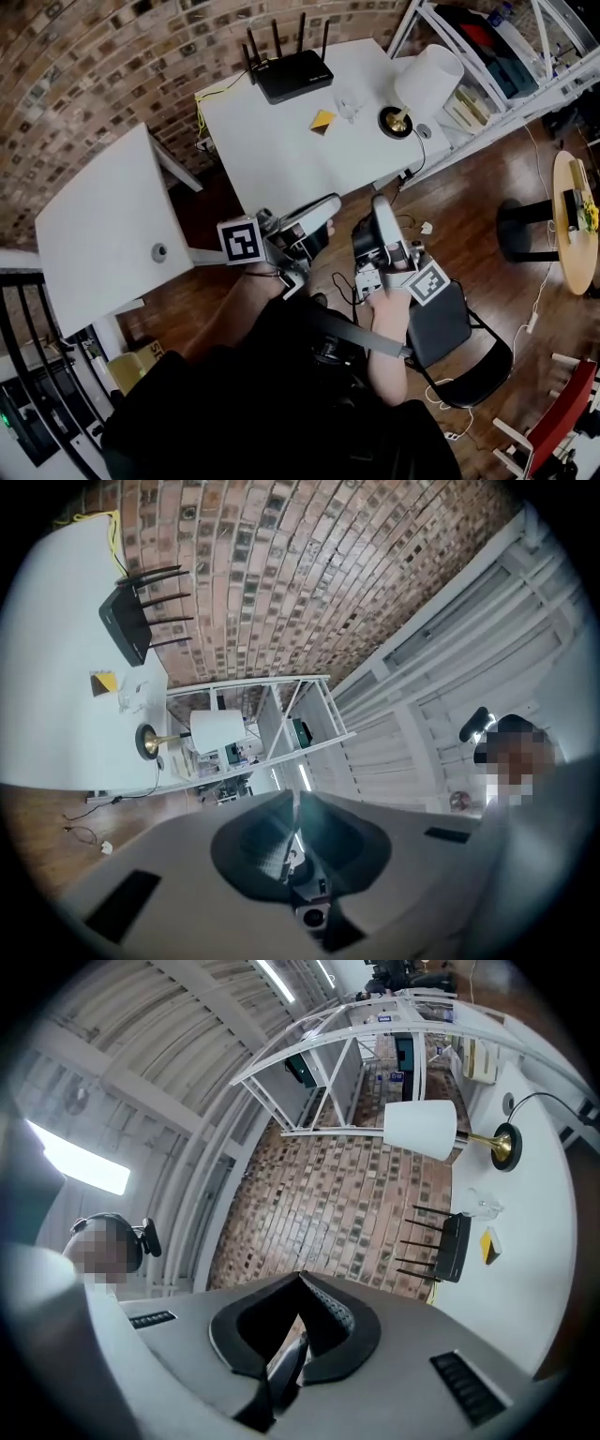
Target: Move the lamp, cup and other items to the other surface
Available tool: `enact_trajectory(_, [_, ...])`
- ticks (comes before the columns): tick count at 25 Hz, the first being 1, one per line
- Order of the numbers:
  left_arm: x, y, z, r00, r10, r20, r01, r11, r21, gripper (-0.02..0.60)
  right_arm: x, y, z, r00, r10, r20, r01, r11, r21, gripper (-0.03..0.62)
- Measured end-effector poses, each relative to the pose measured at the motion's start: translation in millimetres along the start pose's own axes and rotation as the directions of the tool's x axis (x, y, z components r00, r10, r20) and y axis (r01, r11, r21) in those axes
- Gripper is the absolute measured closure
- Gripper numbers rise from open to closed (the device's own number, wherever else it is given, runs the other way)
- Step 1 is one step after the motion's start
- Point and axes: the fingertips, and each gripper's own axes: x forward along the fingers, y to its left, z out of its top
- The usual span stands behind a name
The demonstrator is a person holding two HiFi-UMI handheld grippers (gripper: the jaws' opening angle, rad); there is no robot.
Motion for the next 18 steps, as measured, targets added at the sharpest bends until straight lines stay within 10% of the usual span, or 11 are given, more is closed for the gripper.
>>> enact_trajectory(18, [19, -32, -109, 0.998, 0.056, 0.021, -0.057, 0.996, 0.064, 0.565, -97, 45, 14, 0.997, 0.06, -0.052, -0.057, 0.996, 0.062, 0.586])
